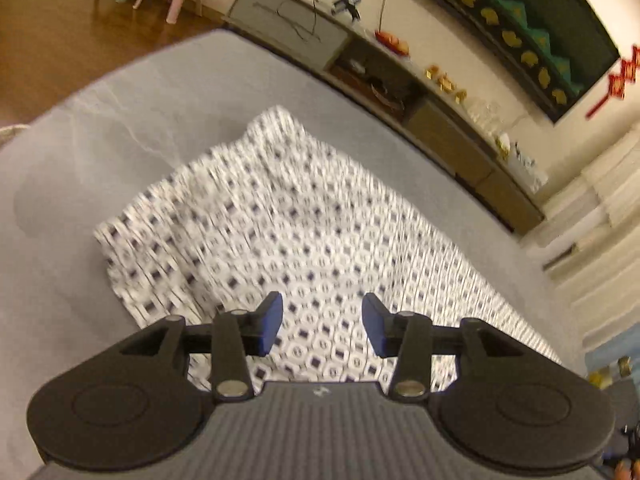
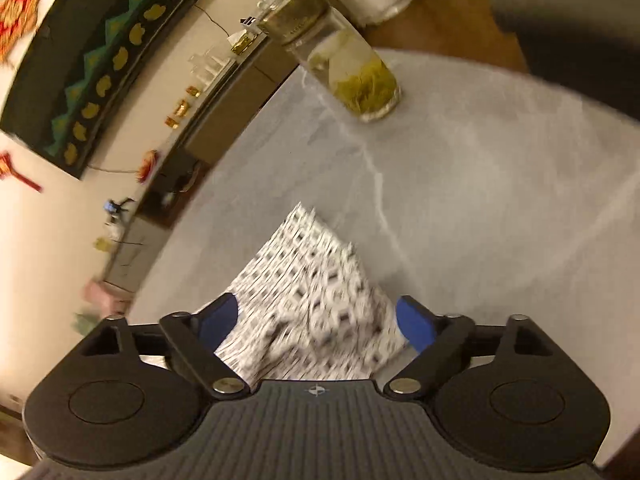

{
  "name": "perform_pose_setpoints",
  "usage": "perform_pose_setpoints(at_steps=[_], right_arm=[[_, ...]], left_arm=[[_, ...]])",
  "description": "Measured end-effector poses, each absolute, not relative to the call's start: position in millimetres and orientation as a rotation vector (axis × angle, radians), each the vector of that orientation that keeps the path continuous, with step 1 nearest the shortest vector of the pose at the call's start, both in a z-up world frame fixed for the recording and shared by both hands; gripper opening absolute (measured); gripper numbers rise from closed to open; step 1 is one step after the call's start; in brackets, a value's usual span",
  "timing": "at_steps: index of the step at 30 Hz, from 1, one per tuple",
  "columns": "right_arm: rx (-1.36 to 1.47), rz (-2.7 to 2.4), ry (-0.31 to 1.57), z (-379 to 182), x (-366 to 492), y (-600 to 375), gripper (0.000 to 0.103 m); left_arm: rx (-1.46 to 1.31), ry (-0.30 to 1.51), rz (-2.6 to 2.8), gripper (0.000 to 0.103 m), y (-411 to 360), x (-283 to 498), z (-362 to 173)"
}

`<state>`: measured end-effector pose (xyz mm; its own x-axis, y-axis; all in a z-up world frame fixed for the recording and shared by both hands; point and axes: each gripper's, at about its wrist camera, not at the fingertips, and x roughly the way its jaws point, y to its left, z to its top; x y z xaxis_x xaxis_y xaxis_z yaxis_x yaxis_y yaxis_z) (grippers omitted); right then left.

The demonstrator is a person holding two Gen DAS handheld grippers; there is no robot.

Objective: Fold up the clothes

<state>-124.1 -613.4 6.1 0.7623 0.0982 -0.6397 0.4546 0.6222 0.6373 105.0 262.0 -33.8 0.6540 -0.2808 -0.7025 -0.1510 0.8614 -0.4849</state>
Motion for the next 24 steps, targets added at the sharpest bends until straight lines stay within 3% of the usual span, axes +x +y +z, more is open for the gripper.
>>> perform_pose_setpoints(at_steps=[2,4,5,7,8,10,12,17,18,20,21,22,24], right_arm=[[0.811,-0.223,0.751,-1,-97,-611,0.086],[0.707,-0.195,0.819,-6,-69,-603,0.05],[0.65,-0.176,0.819,-1,-60,-597,0.025],[0.533,-0.126,0.724,23,-57,-585,0.014],[0.487,-0.07,0.628,43,-66,-579,0.013],[0.38,0.053,0.431,78,-97,-567,0.013],[0.192,0.113,0.372,90,-127,-555,0.013],[0.025,0.145,0.65,46,-172,-561,0.016],[0.06,0.126,0.681,40,-180,-564,0.023],[0.177,0.071,0.705,32,-192,-570,0.055],[0.26,0.046,0.715,29,-195,-573,0.077],[0.349,0.028,0.72,26,-197,-576,0.088],[0.52,-0.001,0.726,19,-193,-579,0.088]], left_arm=[[-0.498,0.899,-0.076,0.044,253,108,-42],[-0.45,0.921,-0.066,0.042,249,110,-48],[-0.445,0.921,-0.061,0.041,250,109,-49],[-0.453,0.916,-0.053,0.039,255,107,-50],[-0.456,0.911,-0.044,0.037,257,106,-50],[-0.465,0.904,-0.031,0.037,262,104,-50],[-0.472,0.902,-0.022,0.037,265,103,-50],[-0.435,0.905,-0.014,0.038,260,101,-46],[-0.426,0.905,-0.014,0.038,259,101,-46],[-0.415,0.906,-0.015,0.04,257,100,-45],[-0.411,0.906,-0.017,0.041,257,100,-45],[-0.408,0.906,-0.018,0.042,256,100,-45],[-0.4,0.906,-0.021,0.042,255,99,-44]])
